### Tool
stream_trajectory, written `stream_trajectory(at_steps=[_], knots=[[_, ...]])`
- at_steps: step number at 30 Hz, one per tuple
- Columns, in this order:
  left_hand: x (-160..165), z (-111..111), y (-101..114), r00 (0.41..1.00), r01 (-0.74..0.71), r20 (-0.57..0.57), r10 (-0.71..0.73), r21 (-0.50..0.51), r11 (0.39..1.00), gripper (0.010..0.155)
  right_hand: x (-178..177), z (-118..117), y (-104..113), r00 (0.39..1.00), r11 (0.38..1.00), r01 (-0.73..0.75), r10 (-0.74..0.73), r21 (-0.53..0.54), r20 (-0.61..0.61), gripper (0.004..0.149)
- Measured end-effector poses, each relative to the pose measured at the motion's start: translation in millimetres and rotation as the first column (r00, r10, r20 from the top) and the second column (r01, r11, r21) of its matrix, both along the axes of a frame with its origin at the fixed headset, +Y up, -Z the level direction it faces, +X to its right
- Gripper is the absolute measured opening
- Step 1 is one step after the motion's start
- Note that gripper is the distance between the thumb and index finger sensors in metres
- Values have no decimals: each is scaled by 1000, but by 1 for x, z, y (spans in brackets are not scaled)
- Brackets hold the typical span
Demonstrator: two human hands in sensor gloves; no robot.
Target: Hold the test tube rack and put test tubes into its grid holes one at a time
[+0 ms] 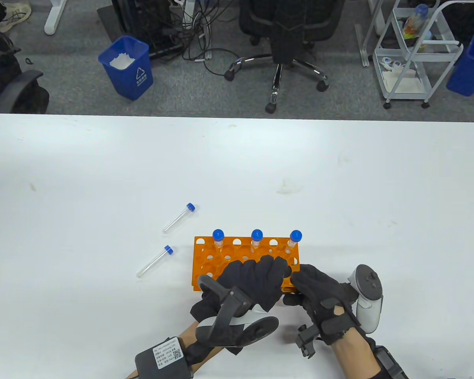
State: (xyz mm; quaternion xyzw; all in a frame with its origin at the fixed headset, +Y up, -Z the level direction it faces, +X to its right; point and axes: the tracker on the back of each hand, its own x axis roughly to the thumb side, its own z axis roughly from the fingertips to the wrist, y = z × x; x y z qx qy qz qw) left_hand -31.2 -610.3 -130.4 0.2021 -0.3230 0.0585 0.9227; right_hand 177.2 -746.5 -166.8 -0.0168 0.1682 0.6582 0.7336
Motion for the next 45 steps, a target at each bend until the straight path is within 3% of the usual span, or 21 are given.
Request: stream_trajectory(at_steps=[4,9,13,16,18,24,27,28,29,33,34,35,39,40,45], knots=[[-8,2,8,1000,9,0,-9,-29,1000,71,0,0,0,1000,1000,-6,6,-2,3,45],[-39,-2,45,992,-119,-47,120,26,993,66,0,-1,-1,1000,1000,-9,9,-7,7,45],[-74,-26,71,959,-210,-173,223,88,974,58,1,-1,0,1000,1000,-17,17,-4,9,45],[-96,-52,68,939,-144,-307,153,53,988,56,1,-1,0,1000,1000,-12,13,-5,14,45],[-109,-66,57,920,-105,-379,102,13,994,51,2,-1,0,1000,1000,-13,13,-4,18,45],[-147,-102,-14,864,-43,-500,-67,-206,977,45,3,-1,0,1000,1000,-14,14,-6,21,45],[-161,-111,-46,846,4,-505,-170,-313,950,48,3,-2,0,1000,1000,-14,14,-6,21,45],[-166,-113,-58,836,23,-508,-209,-348,937,56,3,-2,0,1000,1000,-14,14,-6,21,45],[-169,-115,-68,831,42,-501,-244,-380,924,49,3,-2,0,1000,1000,-15,15,-6,20,45],[-173,-118,-103,808,110,-466,-361,-482,869,54,3,-2,-1,1000,1000,-17,17,-7,13,45],[-173,-118,-110,801,130,-456,-387,-499,857,61,3,-2,-1,1000,1000,-17,17,-7,12,45],[-172,-118,-114,794,153,-444,-415,-514,844,56,3,-2,-1,1000,1000,-16,17,-8,10,45],[-168,-118,-127,770,224,-421,-479,-526,821,63,3,-2,0,1000,1000,-20,20,-5,10,45],[-167,-118,-129,761,245,-415,-499,-528,813,58,3,-2,-1,1000,1000,-19,19,-5,10,45],[-163,-119,-137,761,259,-391,-519,-550,794,63,3,-3,0,1000,1000,-17,17,-5,10,45]])
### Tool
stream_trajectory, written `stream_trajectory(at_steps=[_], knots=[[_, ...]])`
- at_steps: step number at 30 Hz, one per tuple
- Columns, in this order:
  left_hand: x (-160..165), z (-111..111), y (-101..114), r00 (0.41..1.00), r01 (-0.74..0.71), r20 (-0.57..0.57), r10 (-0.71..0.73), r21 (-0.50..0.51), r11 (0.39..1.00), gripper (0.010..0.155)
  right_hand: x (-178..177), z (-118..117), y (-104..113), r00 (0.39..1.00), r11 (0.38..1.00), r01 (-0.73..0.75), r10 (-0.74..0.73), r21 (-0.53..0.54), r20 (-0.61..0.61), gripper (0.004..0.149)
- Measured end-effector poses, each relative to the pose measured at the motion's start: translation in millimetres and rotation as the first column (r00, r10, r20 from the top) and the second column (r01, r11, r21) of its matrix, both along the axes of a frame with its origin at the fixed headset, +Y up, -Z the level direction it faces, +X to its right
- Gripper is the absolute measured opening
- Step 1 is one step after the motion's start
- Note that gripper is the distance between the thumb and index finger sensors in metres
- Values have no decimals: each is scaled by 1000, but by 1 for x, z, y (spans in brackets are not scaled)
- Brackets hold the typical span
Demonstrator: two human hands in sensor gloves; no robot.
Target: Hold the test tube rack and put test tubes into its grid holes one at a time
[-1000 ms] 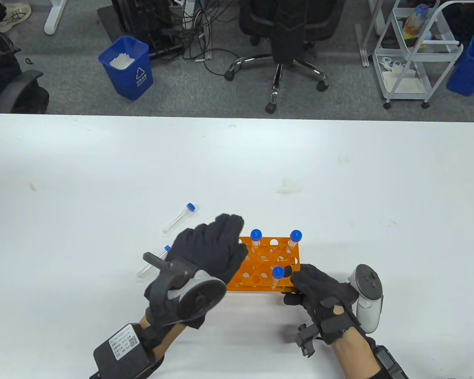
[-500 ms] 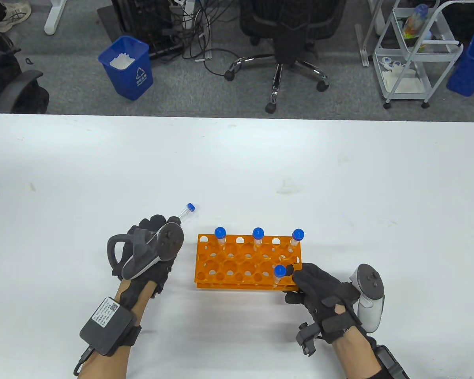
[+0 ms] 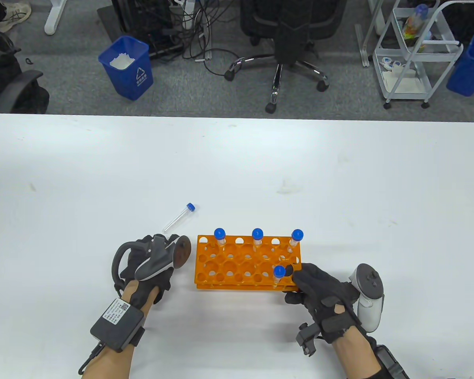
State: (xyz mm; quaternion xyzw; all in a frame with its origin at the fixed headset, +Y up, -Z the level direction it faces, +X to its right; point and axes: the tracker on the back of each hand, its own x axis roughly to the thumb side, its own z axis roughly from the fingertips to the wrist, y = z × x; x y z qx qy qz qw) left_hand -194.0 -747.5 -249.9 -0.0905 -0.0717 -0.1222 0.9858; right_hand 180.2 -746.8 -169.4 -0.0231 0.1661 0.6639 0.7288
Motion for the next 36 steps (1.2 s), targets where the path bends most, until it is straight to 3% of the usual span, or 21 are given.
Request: stream_trajectory(at_steps=[2,3,7,12,18,21,23,28,31,33,36], knots=[[1,0,-1,1000,18,5,-18,8,1000,57,0,0,0,1000,1000,0,0,1,-1,45],[2,0,-1,1000,18,8,-19,14,1000,62,0,0,0,1000,1000,0,0,1,-1,45],[2,0,-2,1000,9,16,-10,29,1000,53,0,0,0,1000,1000,0,0,2,2,45],[2,2,-1,1000,-22,19,21,40,999,52,0,0,0,1000,1000,-1,1,1,3,45],[-3,12,35,967,-253,23,252,136,958,54,1,0,0,1000,1000,-1,1,-1,6,45],[-13,23,64,916,-396,47,399,275,876,52,1,0,0,1000,1000,-1,1,-1,8,45],[-21,33,84,869,-481,84,488,383,789,51,1,0,0,1000,1000,-1,1,-1,8,45],[-34,66,130,703,-673,269,659,553,491,52,1,0,-1,1000,1000,-1,1,0,10,45],[-30,83,145,584,-774,396,709,535,339,51,1,0,-1,1000,1000,-2,2,-2,11,45],[-22,92,150,508,-831,469,722,486,270,52,1,0,-1,1000,1000,-5,5,-3,12,45],[-4,103,155,440,-881,534,722,410,234,50,1,0,-1,1000,1000,-7,7,-4,12,45]])
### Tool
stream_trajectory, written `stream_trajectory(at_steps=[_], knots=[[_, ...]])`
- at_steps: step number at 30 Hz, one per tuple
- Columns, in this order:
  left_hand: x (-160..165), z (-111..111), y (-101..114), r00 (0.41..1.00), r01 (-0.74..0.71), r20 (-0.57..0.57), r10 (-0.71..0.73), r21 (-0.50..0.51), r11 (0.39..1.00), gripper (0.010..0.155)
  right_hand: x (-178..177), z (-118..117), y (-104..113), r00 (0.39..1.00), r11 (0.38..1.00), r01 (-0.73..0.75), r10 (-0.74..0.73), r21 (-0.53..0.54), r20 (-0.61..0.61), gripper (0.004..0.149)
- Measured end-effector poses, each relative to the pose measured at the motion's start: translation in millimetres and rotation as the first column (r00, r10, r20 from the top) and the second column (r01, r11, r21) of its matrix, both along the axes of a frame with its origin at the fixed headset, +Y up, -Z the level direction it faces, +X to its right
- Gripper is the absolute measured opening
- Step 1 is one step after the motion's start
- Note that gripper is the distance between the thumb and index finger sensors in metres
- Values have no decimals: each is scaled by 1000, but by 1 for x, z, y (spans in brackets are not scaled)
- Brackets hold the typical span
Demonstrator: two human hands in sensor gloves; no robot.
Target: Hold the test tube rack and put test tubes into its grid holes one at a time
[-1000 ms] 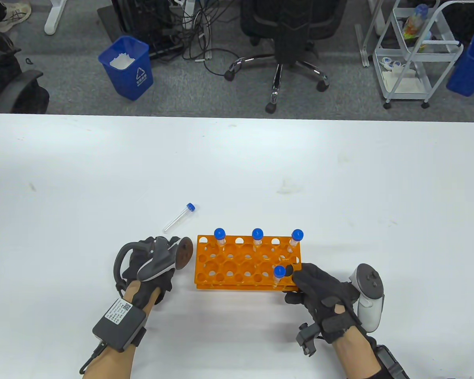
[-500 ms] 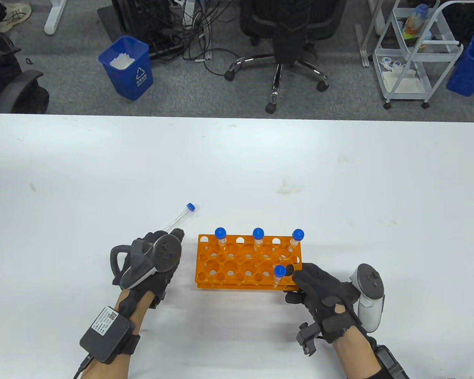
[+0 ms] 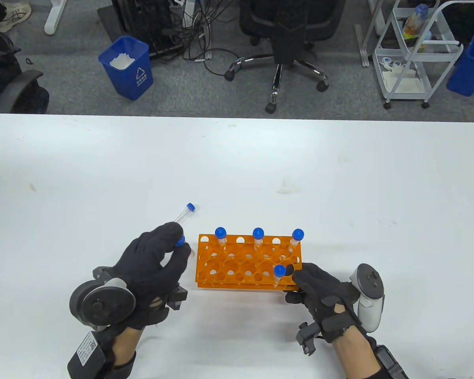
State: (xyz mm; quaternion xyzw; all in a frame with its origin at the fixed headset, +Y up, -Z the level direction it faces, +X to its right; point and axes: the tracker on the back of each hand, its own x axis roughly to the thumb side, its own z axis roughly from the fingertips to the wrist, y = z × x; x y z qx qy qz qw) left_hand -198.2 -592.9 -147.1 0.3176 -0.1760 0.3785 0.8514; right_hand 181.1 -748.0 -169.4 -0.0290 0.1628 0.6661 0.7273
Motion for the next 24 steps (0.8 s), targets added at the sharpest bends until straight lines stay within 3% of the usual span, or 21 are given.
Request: stream_trajectory(at_steps=[4,9,24], knots=[[25,7,-3,995,44,88,-43,-7,999,49,0,0,0,1000,1000,0,0,0,0,45],[49,8,-12,982,147,116,-146,4,989,48,0,0,0,1000,1000,-3,3,0,-3,45],[82,9,-30,919,383,88,-384,23,923,47,-2,1,0,1000,1000,3,-3,2,-9,45]])
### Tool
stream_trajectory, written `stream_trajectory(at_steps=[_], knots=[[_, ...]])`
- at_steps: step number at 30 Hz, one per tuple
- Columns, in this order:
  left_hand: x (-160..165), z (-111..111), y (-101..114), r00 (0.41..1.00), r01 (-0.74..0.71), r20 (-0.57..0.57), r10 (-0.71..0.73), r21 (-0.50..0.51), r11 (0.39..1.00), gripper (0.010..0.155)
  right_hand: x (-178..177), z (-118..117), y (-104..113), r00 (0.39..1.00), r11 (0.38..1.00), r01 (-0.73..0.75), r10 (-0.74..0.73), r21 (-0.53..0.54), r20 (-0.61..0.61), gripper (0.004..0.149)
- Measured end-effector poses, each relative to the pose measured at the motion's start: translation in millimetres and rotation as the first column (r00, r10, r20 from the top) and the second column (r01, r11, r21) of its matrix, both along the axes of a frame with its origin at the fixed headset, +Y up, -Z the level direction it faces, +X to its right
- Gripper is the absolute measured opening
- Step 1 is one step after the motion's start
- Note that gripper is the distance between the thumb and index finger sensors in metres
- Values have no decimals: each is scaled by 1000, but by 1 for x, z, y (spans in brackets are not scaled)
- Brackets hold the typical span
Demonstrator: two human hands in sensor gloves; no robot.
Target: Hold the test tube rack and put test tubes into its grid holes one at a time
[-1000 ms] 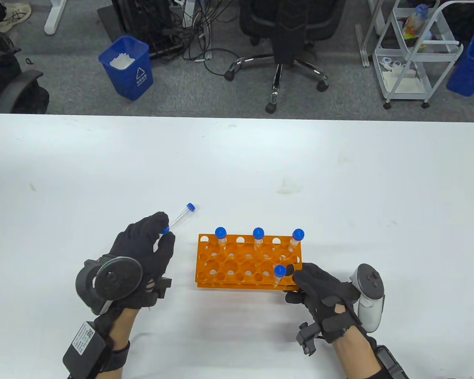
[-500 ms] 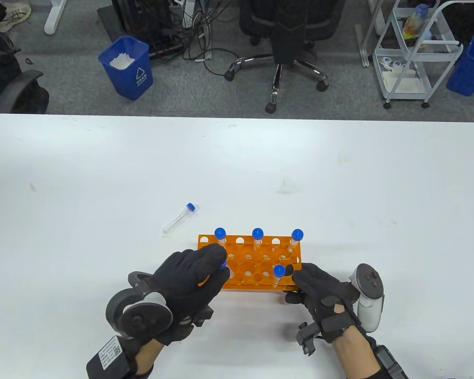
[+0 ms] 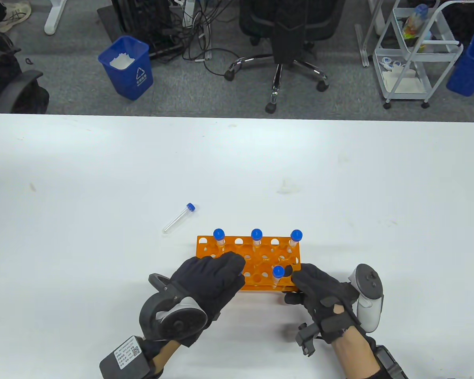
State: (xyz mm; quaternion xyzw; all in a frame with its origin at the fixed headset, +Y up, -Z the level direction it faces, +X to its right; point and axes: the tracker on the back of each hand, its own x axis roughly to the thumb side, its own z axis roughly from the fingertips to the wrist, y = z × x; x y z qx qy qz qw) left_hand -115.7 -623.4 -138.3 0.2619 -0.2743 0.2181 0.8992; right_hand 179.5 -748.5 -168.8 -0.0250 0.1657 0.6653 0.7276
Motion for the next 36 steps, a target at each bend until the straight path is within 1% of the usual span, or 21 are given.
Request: stream_trajectory(at_steps=[4,13,18,22,24,26,32,34,36], knots=[[8,2,-4,997,81,-9,-80,13,997,47,0,0,0,1000,1000,4,-4,1,0,45],[9,2,-5,997,77,-13,-77,-5,997,47,0,1,1,1000,1000,26,-26,-6,3,45],[10,1,-6,994,111,-1,-111,-29,993,50,1,1,0,1000,1000,23,-23,-7,7,45],[10,3,-3,979,204,-5,-204,-48,978,56,1,0,1,1000,1000,11,-11,-5,14,45],[10,5,-2,967,252,-17,-253,-40,967,58,2,0,0,1000,1000,5,-4,-6,14,45],[10,6,-2,963,269,-21,-269,-34,963,60,2,0,0,1000,1000,6,-6,-9,13,44],[9,6,-1,959,279,-30,-280,-56,959,66,3,-1,-1,1000,1000,-6,6,-10,13,45],[7,6,3,963,264,-30,-267,-74,962,67,3,-1,0,1000,1000,-8,8,-11,16,45],[0,6,13,972,227,-40,-230,-73,971,67,5,-2,0,1000,1000,-6,6,-12,20,45]])
